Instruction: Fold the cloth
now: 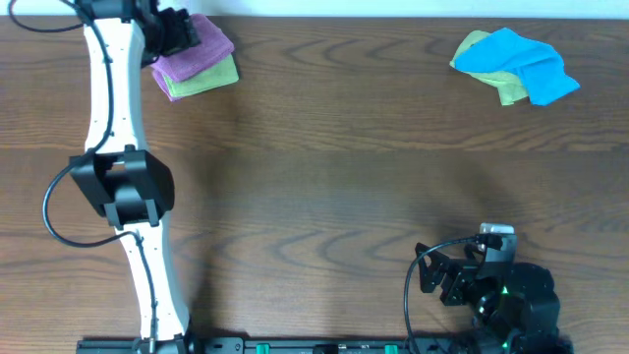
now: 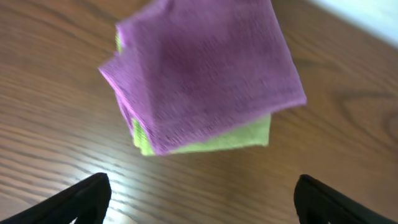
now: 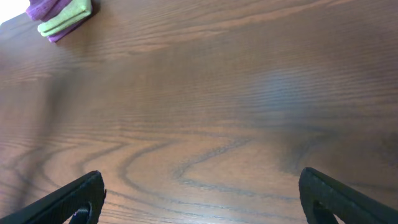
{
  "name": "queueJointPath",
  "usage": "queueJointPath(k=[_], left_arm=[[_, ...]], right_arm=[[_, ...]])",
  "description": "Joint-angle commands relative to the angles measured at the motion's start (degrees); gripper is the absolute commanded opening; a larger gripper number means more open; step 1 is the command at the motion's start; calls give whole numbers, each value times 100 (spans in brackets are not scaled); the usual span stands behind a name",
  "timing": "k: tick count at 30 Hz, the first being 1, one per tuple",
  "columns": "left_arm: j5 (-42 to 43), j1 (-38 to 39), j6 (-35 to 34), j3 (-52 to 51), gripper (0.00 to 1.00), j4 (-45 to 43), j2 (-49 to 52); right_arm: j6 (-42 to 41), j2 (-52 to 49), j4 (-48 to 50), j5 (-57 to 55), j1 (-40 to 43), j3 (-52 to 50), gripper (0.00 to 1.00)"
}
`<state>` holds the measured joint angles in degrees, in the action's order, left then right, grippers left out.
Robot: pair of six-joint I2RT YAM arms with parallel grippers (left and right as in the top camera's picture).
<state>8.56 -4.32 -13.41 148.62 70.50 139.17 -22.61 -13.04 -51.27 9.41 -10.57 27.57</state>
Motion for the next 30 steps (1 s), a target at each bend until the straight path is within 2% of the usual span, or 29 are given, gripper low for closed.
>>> queueJointPath(k=[1, 9, 15, 22, 30], left_arm=[[-116, 109, 96, 129, 96, 131, -68], [136, 210, 114, 129, 96, 81, -90], [791, 249, 466, 129, 96, 295, -109], [780, 398, 529, 129, 96, 1051, -111], [470, 629, 636, 129, 96, 1154, -345]], right_arm=[[-72, 28, -2, -17, 42, -11, 99], [-72, 28, -2, -17, 42, -11, 99], [-72, 28, -2, -20, 42, -11, 99], [-72, 28, -2, -17, 42, -11, 99], [-72, 28, -2, -20, 42, -11, 99]])
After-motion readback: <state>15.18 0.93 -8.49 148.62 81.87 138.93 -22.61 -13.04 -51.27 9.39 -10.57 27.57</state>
